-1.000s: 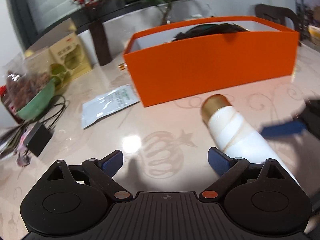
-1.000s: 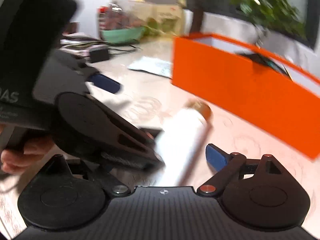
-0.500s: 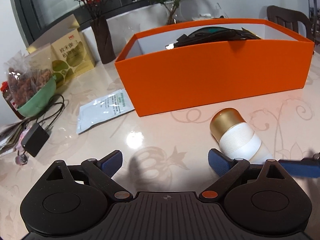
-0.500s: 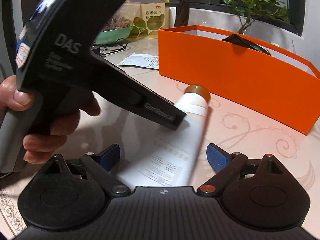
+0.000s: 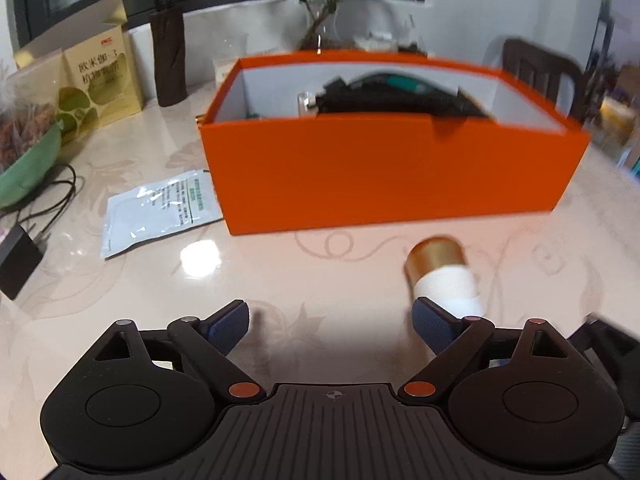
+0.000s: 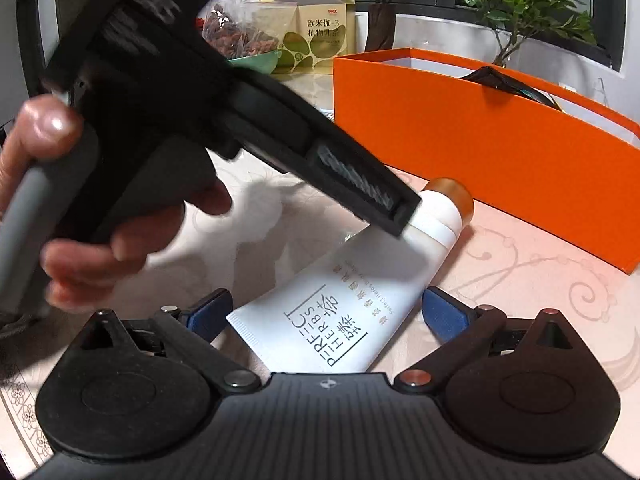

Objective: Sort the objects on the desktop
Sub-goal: 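Reach the left gripper to the second white gold-capped tube, then close the left gripper around the second white tube and lift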

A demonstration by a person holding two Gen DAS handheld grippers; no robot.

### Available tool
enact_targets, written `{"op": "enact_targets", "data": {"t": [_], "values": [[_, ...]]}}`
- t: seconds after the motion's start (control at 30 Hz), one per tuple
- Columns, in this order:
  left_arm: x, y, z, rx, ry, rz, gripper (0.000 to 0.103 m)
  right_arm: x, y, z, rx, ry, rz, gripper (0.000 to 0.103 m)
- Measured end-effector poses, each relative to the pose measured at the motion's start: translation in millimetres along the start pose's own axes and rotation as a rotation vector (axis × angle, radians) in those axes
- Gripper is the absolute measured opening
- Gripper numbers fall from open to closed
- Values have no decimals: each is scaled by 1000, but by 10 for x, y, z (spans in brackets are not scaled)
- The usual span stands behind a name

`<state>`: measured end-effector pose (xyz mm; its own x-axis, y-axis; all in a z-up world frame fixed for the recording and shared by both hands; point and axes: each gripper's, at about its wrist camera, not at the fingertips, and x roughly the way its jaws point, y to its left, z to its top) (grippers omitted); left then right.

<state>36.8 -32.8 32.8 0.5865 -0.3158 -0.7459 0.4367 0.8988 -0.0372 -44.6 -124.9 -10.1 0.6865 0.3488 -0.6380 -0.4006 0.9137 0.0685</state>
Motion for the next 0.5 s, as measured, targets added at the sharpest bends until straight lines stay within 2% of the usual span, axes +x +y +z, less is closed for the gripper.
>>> {"op": "enact_targets", "data": {"t": [0.07,0.13,0.27,0.4,0.5], "values": [[-89,40,4,-13,-22,-58,96,-1,-3,5,2,0,4,102],[-132,16,4,-2,-33,-82,98,-1,7,4,-1,1,2,102],[-45,-99,-10,50,39,-182,96,-3,13,1,-2,2,3,102],[148,-211,-51,79,113,-189,94,1,23,6,-11,6,-5,103],[203,-290,-43,102,108,-154,90,31,44,25,-24,12,-40,102]]}}
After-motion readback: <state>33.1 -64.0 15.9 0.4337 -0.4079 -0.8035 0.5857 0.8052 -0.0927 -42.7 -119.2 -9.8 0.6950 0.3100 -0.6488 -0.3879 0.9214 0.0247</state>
